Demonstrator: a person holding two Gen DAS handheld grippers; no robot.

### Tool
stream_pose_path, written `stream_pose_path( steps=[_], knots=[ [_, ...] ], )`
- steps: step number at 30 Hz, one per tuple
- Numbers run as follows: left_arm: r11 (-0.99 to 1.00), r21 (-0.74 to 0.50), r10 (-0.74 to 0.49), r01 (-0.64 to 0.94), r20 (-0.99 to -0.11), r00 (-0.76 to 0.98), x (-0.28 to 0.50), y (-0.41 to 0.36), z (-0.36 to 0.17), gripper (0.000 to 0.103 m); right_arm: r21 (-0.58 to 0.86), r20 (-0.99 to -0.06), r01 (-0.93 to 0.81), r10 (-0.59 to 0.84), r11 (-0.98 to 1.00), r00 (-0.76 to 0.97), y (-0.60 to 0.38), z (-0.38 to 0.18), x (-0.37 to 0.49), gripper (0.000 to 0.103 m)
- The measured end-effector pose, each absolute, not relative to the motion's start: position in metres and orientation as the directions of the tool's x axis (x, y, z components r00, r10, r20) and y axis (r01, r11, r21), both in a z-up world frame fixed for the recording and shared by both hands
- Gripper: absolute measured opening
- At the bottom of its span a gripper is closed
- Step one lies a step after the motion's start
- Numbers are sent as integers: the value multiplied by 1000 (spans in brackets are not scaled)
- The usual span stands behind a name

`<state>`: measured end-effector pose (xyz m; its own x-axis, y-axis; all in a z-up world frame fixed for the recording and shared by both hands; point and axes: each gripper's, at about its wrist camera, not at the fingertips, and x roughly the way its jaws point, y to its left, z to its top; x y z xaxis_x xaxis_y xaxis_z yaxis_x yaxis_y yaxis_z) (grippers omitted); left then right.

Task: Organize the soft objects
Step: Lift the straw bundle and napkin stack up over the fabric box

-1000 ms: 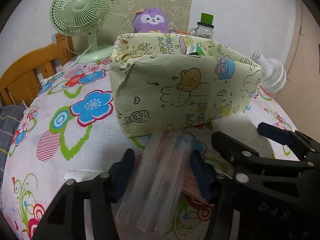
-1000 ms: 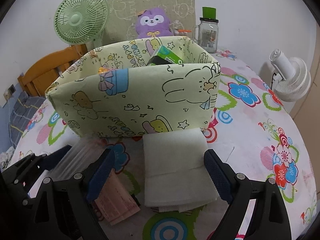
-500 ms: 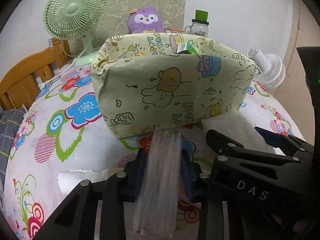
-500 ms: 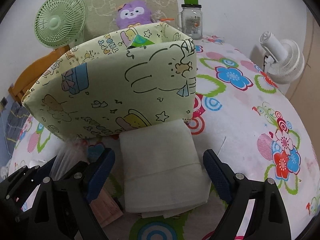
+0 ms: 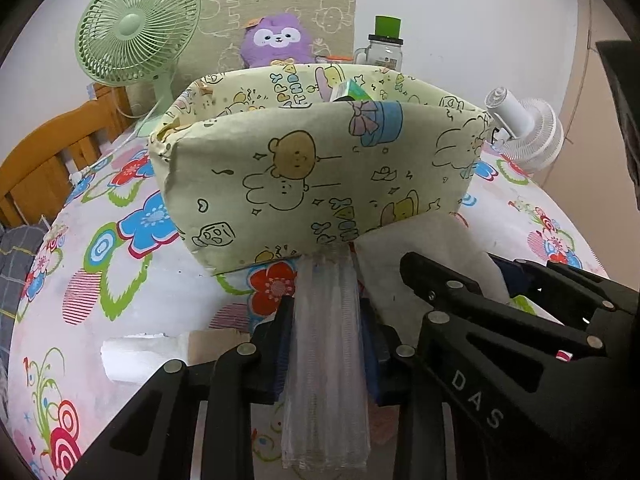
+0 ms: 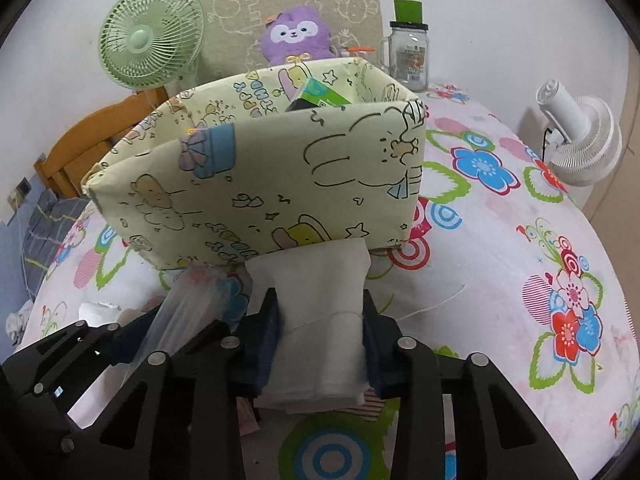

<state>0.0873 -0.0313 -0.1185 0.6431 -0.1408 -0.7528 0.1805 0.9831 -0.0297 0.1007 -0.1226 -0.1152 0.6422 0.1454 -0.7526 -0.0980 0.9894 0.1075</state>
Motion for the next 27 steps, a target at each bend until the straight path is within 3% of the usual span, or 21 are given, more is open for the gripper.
stream_pose_path(
  steps=[27],
  knots=[
    [984, -57, -160, 168, -687, 708, 53, -25, -75, 29, 91, -687, -123, 152, 988, 711, -118, -63, 60, 37]
  ],
)
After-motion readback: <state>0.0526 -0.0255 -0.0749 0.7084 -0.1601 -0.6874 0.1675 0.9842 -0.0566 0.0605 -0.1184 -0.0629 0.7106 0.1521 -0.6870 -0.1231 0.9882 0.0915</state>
